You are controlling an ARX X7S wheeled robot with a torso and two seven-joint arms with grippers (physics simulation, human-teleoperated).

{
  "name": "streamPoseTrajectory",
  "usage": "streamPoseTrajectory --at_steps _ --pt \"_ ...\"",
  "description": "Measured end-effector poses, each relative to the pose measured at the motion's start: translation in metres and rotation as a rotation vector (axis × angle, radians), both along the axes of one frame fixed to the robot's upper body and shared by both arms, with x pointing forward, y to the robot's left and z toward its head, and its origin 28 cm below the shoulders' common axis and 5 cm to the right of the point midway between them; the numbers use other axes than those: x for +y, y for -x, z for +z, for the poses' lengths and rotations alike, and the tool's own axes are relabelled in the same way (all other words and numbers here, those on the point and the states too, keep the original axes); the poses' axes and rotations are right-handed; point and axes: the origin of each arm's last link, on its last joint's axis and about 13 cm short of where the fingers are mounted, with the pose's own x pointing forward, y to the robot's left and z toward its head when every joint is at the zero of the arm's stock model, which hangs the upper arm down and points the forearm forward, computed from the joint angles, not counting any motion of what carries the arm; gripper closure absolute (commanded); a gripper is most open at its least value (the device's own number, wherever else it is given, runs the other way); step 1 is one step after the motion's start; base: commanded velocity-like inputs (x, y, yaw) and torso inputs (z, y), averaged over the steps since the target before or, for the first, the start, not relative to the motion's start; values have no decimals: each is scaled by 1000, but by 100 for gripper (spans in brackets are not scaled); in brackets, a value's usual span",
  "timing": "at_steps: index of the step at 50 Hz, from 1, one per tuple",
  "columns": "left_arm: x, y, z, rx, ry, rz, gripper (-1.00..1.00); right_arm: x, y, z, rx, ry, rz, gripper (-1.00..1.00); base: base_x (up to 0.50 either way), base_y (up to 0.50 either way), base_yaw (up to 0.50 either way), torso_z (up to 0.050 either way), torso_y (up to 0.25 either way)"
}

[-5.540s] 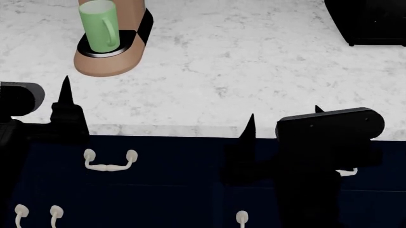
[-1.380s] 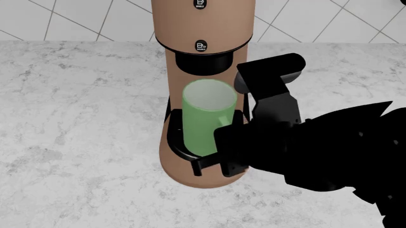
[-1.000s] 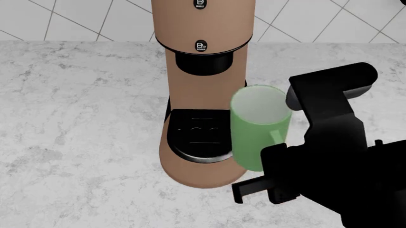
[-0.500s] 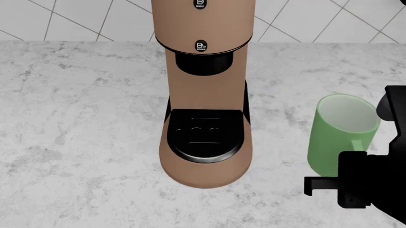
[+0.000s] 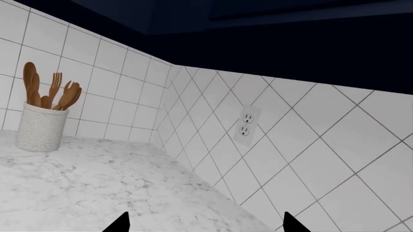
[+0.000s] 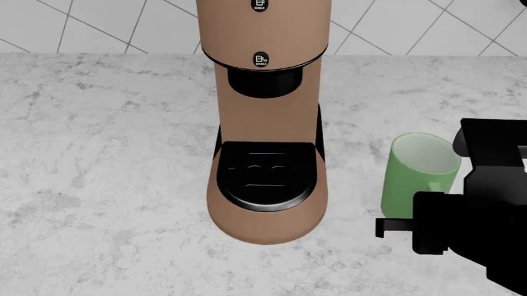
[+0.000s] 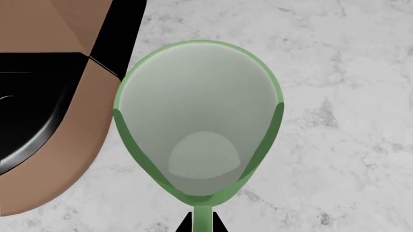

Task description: Pick the mug from under the coffee machine dispenser and place it on the counter.

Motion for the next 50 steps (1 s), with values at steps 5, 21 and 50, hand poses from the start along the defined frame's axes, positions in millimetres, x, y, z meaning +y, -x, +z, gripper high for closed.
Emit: streamPoseTrajectory --at_steps 5,21,50 --pt "0 0 0 -1 0 -1 -100 2 -6 -8 10 3 12 100 0 0 0 0 0" --pt "0 1 0 -3 -2 -2 -100 5 -17 -19 -11 21 39 100 2 0 1 0 0" --pt "0 1 0 -1 -2 6 -100 10 97 85 -246 161 -29 -100 0 0 0 0 0"
